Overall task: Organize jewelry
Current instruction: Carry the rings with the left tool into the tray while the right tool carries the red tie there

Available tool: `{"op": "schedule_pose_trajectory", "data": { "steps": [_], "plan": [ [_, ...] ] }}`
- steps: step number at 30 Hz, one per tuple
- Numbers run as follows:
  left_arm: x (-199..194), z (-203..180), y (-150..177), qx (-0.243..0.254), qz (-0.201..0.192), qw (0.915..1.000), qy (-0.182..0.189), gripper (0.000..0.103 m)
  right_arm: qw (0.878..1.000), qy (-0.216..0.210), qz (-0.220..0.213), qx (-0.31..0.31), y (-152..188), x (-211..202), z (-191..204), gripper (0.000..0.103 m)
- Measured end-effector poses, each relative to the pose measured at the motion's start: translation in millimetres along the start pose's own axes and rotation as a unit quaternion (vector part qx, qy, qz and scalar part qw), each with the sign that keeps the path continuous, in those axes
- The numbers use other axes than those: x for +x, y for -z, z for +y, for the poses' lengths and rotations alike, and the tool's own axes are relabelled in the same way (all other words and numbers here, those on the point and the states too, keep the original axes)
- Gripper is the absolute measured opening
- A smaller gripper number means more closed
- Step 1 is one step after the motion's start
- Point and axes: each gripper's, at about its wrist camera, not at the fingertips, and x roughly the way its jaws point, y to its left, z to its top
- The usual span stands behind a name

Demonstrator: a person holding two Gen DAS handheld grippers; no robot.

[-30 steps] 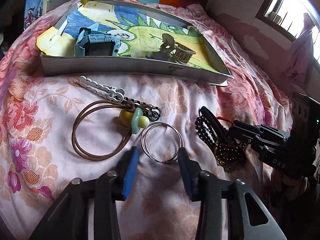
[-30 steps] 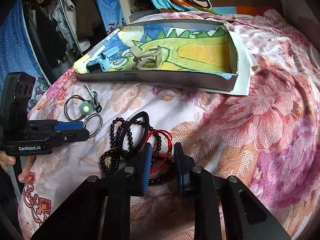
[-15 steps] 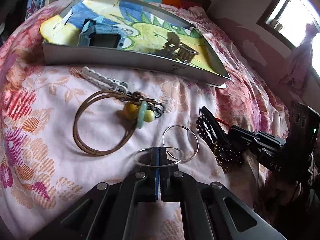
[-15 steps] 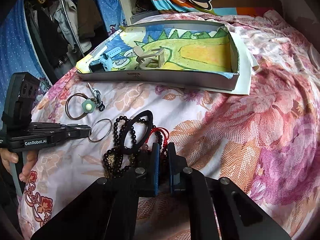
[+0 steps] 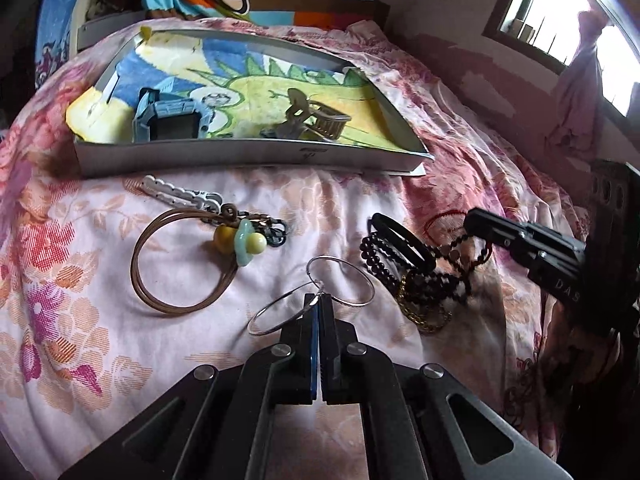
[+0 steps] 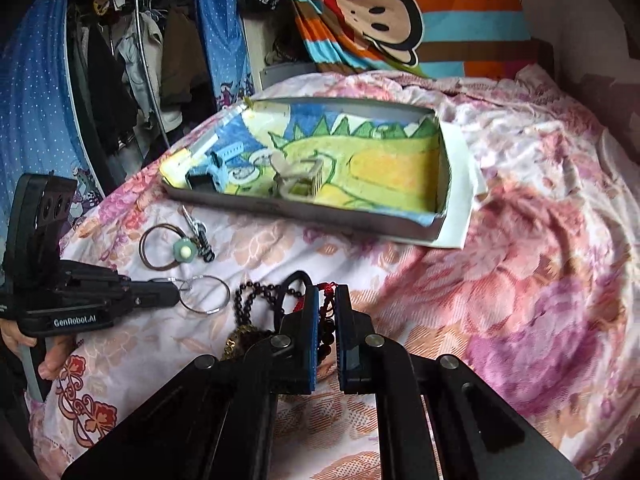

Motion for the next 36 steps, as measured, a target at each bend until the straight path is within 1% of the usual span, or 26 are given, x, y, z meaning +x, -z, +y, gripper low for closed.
{"op": "schedule_pose_trajectory", "data": {
  "steps": [5,7,12,15,16,18,19,20,21,22,24,27,30,31,32,33,34,36],
  "plan": [
    [-2,-2,5,0.0,0.021,0.9993,0.031,0.001,1.0,0.003,-0.016,0.003,-5,-8,-3,0.007],
    [-2,-3,8,-0.003,0.026,0.9989,0.038,0.001,1.0,0.006,-0.022,0.005,-6,-12,-6,0.007],
    [-4,0,11,-0.02,0.031,0.9989,0.03,0.002,0.999,0.014,-0.039,0.008,-12,-23,-13,0.007],
    [-11,1,12,-0.021,0.019,0.9996,0.007,0.003,0.999,0.015,-0.051,0.008,-15,-29,-15,0.007],
    [-15,-1,12,-0.014,0.012,0.9998,-0.005,0.007,0.998,0.014,-0.054,0.008,-16,-30,-16,0.007],
    [-20,-3,12,-0.003,0.0,0.9999,-0.017,0.016,0.998,0.014,-0.062,0.007,-18,-33,-16,0.007],
    [-22,-4,12,0.002,-0.007,0.9997,-0.023,0.029,0.998,0.012,-0.066,0.007,-19,-35,-16,0.007],
    [-23,-4,11,0.006,-0.013,0.9995,-0.028,0.046,0.997,0.01,-0.07,0.007,-20,-37,-17,0.007],
    [-25,-4,11,0.008,-0.018,0.9992,-0.035,0.054,0.997,0.006,-0.077,0.007,-22,-40,-17,0.007],
    [-25,-3,11,0.007,-0.023,0.9989,-0.04,0.06,0.997,0.002,-0.08,0.008,-23,-42,-17,0.007],
    [-21,1,9,0.003,-0.015,0.9988,-0.046,0.06,0.996,-0.008,-0.086,0.011,-24,-45,-17,0.007],
    [-6,9,6,0.001,0.018,0.9981,-0.059,0.06,0.995,-0.024,-0.091,0.014,-26,-48,-16,0.007],
    [2,9,5,0.007,0.03,0.9977,-0.061,0.06,0.995,-0.028,-0.096,0.011,-27,-49,-14,0.007],
    [3,7,5,0.014,0.031,0.9974,-0.063,0.058,0.995,-0.03,-0.098,0.011,-27,-50,-14,0.007],
    [3,5,6,0.021,0.033,0.9972,-0.063,0.047,0.994,-0.033,-0.101,0.011,-28,-51,-13,0.007],
    [4,3,7,0.026,0.036,0.997,-0.063,0.043,0.994,-0.035,-0.102,0.012,-28,-52,-13,0.007],
    [6,1,7,0.032,0.039,0.9967,-0.064,0.043,0.994,-0.038,-0.106,0.011,-29,-54,-12,0.004],
    [5,-2,7,0.038,0.038,0.9966,-0.062,0.043,0.992,-0.042,-0.115,0.01,-31,-59,-11,0.004]
  ]
}}
